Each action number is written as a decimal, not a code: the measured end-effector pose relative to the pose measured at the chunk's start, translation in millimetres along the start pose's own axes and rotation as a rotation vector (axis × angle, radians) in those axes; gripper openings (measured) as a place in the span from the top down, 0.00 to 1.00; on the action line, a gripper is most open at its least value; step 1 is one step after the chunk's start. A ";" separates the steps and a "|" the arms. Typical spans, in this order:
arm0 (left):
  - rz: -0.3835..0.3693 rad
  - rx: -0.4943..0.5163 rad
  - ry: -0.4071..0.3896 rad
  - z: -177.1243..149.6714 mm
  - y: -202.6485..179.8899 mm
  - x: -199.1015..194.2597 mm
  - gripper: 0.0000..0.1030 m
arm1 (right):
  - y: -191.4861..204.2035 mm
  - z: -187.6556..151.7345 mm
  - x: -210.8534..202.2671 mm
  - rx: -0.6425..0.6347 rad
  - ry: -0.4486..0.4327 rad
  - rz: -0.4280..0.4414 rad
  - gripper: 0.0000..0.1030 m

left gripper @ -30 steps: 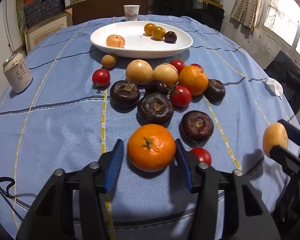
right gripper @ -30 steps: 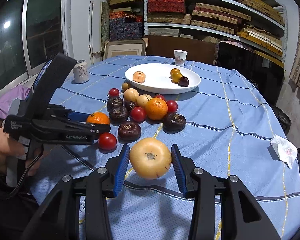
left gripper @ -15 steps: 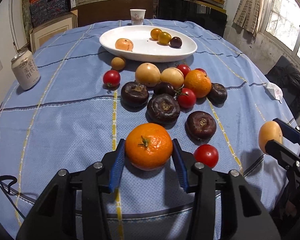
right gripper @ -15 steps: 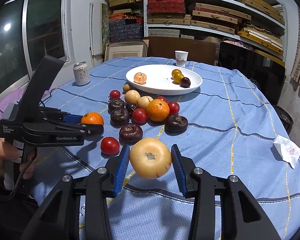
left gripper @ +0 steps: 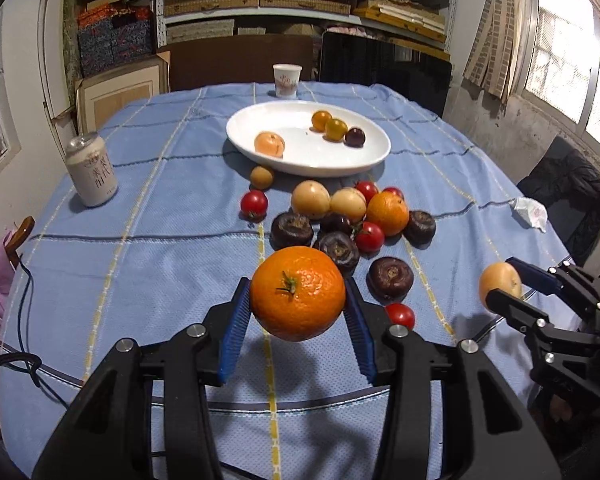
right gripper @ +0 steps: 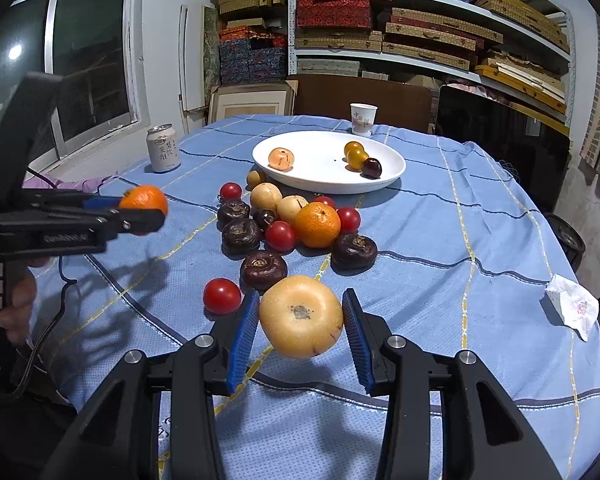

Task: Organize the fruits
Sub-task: 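Carry both fruits over the white plate and open both tools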

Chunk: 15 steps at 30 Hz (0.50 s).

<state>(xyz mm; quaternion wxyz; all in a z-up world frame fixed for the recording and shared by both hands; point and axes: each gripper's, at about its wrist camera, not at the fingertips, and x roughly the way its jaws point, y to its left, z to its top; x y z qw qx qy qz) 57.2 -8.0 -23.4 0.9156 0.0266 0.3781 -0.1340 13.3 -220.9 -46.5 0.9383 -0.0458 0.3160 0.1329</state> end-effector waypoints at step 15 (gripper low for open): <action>-0.020 0.035 -0.142 84.9 12.3 -44.7 0.56 | -36.4 76.9 -24.4 -0.009 -0.149 -0.051 0.58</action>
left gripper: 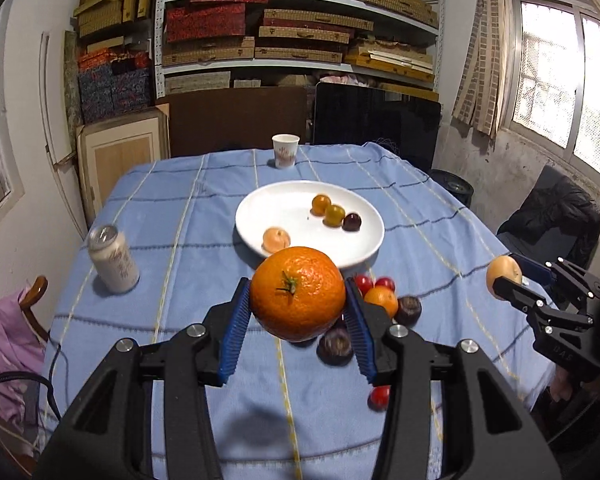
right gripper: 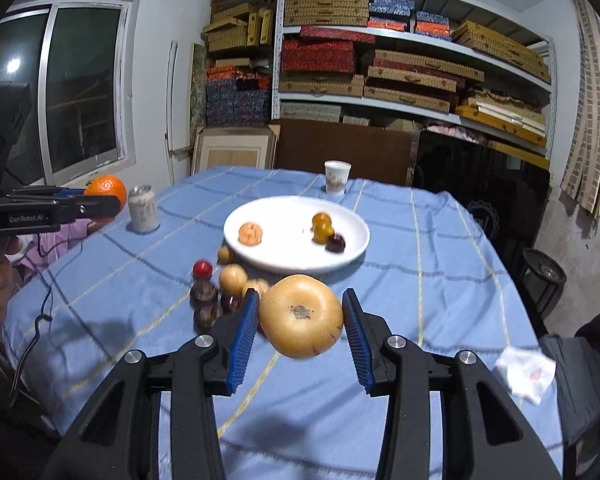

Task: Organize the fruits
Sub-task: 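Carry both fruits over the white plate and open both tools, then grasp a red tomato with the right tool while the left grasps a dark purple fruit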

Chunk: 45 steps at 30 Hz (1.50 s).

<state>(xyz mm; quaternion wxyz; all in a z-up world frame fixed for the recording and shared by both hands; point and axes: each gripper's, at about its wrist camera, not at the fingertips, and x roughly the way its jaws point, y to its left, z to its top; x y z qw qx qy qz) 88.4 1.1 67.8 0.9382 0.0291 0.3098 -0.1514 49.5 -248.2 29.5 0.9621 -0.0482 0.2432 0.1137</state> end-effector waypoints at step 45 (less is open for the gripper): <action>-0.022 -0.063 0.116 5.0 20.3 99.5 0.13 | 11.3 -17.4 81.3 -0.035 0.242 0.164 0.45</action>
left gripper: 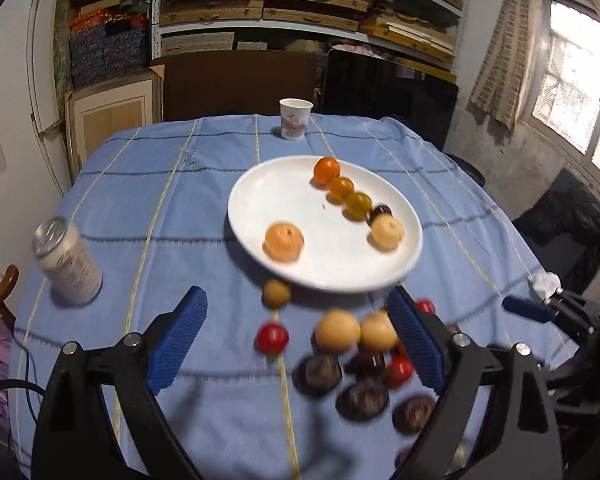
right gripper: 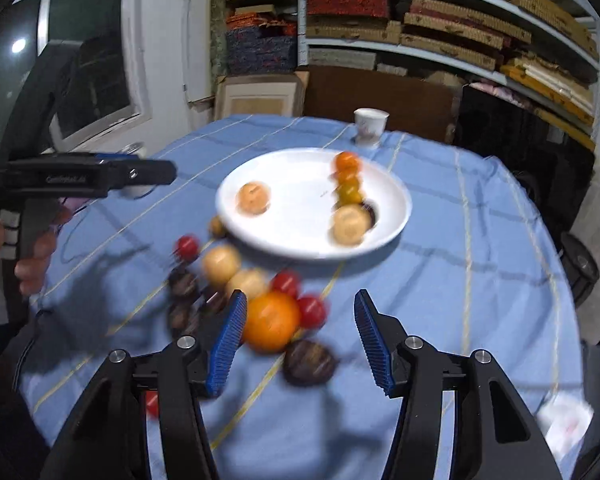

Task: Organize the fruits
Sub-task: 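Grasp a red tomato with the right tool while the left grasps a dark purple fruit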

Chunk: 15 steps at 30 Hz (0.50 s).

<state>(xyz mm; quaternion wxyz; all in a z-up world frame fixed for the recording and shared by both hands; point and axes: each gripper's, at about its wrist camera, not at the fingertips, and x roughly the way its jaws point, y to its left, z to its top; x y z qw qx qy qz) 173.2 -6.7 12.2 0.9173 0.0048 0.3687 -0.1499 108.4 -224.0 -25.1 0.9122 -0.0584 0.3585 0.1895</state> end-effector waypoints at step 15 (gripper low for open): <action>0.051 -0.104 0.042 -90.4 19.4 -37.8 0.13 | 81.5 -49.4 30.5 -0.031 0.095 0.048 0.58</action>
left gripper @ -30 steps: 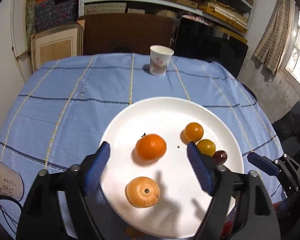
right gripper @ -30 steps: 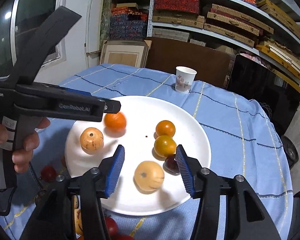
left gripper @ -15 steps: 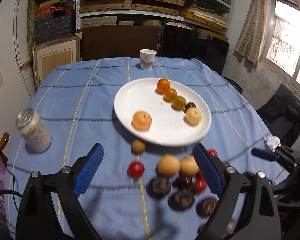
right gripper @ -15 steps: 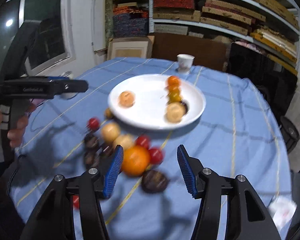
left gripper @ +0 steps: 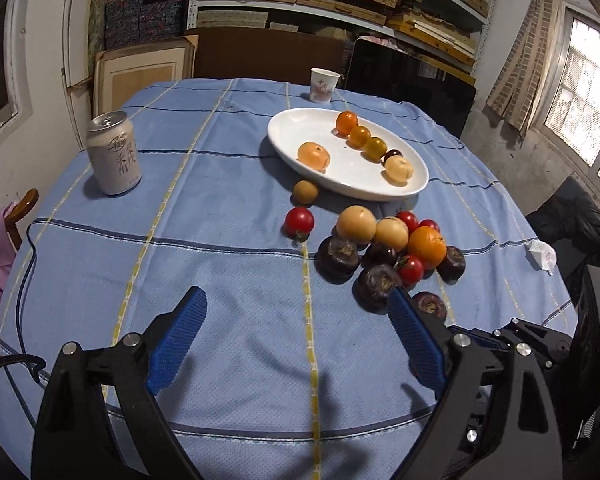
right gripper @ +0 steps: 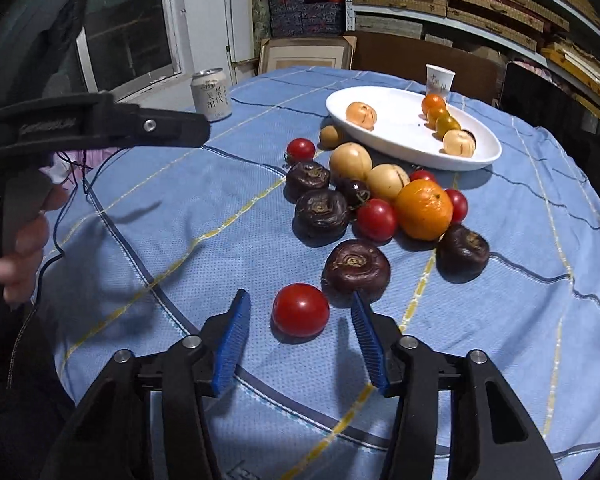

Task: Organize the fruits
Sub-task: 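Grasp a red tomato with the right tool while the left grasps a dark purple fruit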

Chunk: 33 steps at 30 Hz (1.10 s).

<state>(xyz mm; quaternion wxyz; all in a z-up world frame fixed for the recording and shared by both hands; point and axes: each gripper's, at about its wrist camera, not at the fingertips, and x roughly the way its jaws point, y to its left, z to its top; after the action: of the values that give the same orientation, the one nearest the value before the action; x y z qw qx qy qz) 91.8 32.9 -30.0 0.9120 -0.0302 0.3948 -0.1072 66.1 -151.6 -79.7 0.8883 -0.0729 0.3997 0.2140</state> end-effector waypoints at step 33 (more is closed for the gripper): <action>-0.039 0.261 0.166 -23.4 -135.7 92.8 0.53 | -46.0 -60.1 -67.3 0.035 -0.056 -0.134 0.70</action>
<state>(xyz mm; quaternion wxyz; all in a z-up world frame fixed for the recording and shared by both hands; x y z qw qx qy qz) 113.2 -119.1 -93.3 0.8700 0.0901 0.4510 -0.1775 5.8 -232.6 -72.0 0.9127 -0.0780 0.3725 0.1488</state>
